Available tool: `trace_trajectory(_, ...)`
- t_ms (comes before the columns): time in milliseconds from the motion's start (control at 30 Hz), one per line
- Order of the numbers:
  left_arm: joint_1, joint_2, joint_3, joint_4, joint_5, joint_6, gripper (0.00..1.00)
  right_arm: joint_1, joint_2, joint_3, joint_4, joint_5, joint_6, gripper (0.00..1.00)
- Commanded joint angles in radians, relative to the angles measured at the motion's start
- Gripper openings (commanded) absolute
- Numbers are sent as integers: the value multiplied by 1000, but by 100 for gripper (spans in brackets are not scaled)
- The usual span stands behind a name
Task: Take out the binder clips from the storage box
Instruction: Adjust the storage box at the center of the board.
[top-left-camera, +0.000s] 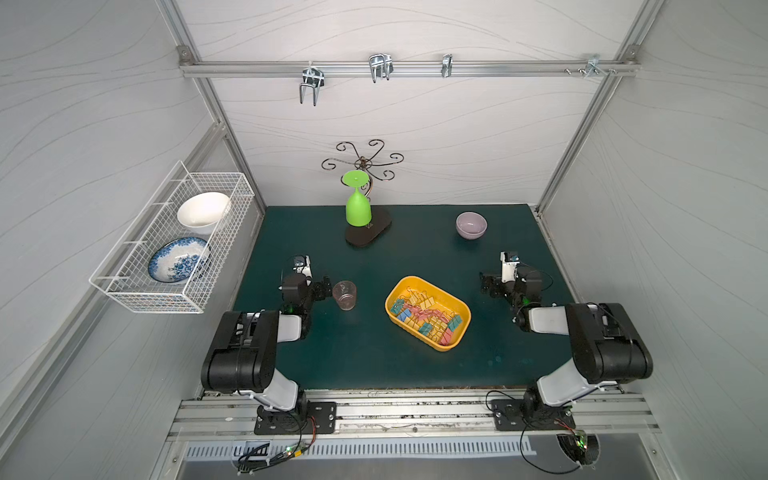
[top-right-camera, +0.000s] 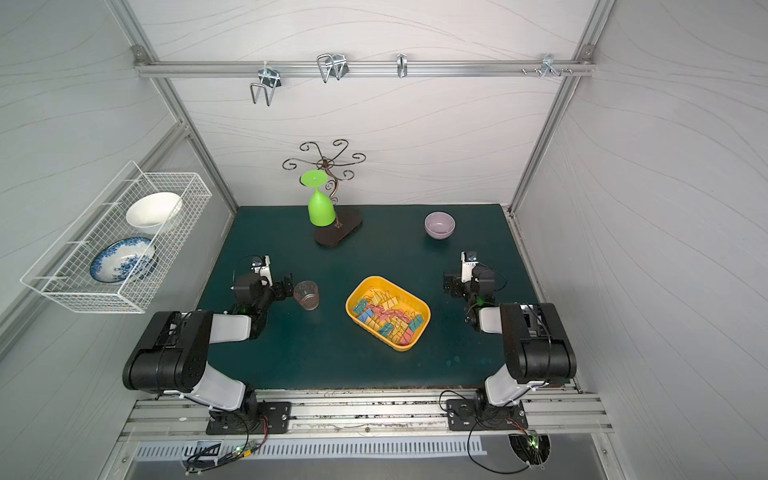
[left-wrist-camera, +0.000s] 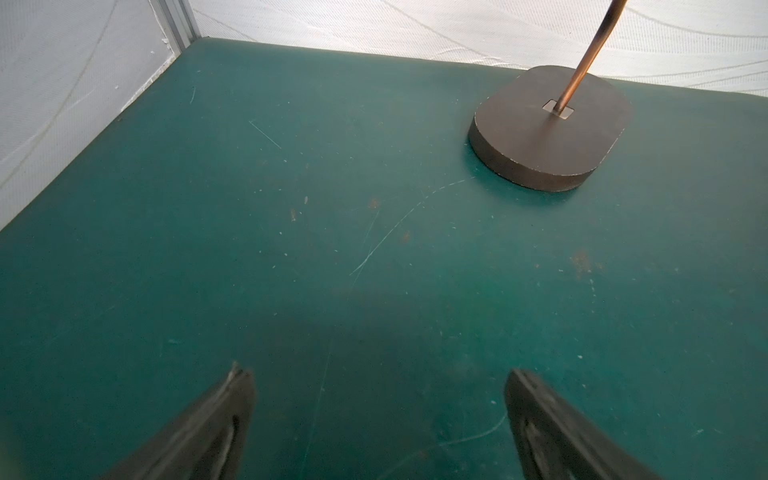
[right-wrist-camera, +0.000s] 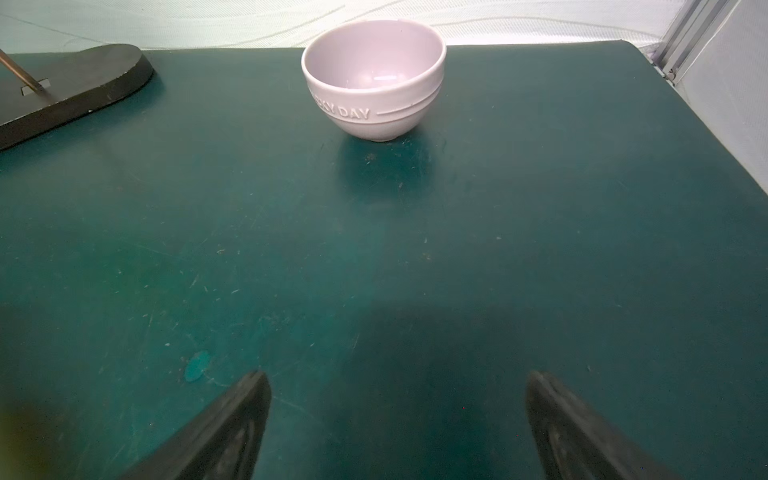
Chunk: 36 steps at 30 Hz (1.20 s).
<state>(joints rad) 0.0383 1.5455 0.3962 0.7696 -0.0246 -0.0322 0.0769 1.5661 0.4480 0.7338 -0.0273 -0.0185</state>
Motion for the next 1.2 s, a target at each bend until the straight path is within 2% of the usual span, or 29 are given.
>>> trace_trajectory(0,0,5,29,56,-3,3,99,-2,4,9,27,-11,3,99)
trace_trajectory(300,9,4,26,59,10,-3,99,-2,3,8,32,-11,1,99)
trace_trajectory(433,7,-38,-1,75,-75,-38,99,23,-8,-3,43,31,-13,99)
trace_trajectory(500,7,-90,8,23,-92,-43,99,38,-41,3,10,64,-20,99)
trace_trajectory(567,8,-169,53,-138,-93,-53,99,41,-117,62,-180,125,17,99)
trace_trajectory(667,7,-289,157,-415,-77,-80,99,31,-196,284,-684,284,229,99)
trace_trajectory(700,8,-320,190,-475,-67,-100,99,23,-202,382,-881,285,315,99)
trace_trajectory(767,9,-373,254,-606,-83,-200,99,-1,-208,507,-1112,189,413,99)
trace_trajectory(833,9,-421,331,-784,-95,-414,99,-28,-243,549,-1213,37,451,99)
trace_trajectory(900,11,-458,391,-945,2,-531,99,-40,-343,504,-1233,-64,479,99)
trace_trajectory(933,13,-472,396,-967,61,-561,99,-49,-397,477,-1233,-112,481,99)
trace_trajectory(1000,16,-497,393,-972,288,-537,99,-58,-520,422,-1265,-150,508,99)
trace_trajectory(1067,-11,-513,381,-991,432,-589,98,-61,-609,382,-1289,-253,487,99)
trace_trajectory(1100,-50,-523,382,-1012,475,-582,97,-61,-635,374,-1323,-296,483,97)
trace_trajectory(1167,-169,-542,409,-1140,417,-527,98,-61,-653,375,-1421,-345,481,93)
